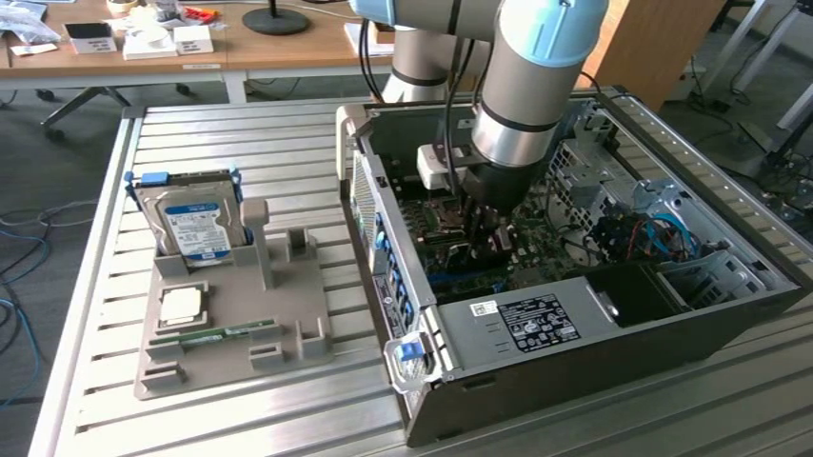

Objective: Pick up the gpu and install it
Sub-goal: 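Insert the gpu into the slot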

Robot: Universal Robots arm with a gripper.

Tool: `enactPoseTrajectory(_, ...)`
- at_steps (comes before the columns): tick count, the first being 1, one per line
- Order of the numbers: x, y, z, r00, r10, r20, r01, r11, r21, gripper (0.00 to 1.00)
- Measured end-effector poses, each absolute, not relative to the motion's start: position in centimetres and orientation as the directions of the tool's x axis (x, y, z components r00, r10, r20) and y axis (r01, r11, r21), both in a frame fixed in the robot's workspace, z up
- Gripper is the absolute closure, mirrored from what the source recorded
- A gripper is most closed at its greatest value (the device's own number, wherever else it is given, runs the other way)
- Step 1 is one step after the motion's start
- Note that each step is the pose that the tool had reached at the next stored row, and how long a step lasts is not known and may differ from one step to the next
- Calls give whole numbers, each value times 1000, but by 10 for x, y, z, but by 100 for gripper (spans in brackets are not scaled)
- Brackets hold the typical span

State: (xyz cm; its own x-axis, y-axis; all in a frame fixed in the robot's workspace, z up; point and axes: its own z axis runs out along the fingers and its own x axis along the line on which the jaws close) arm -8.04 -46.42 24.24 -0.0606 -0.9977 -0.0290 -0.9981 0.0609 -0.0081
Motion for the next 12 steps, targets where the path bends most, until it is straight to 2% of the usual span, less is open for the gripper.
enactPoseTrajectory(12,-80,-464,243,-61,-998,-31,-998,61,-9,73)
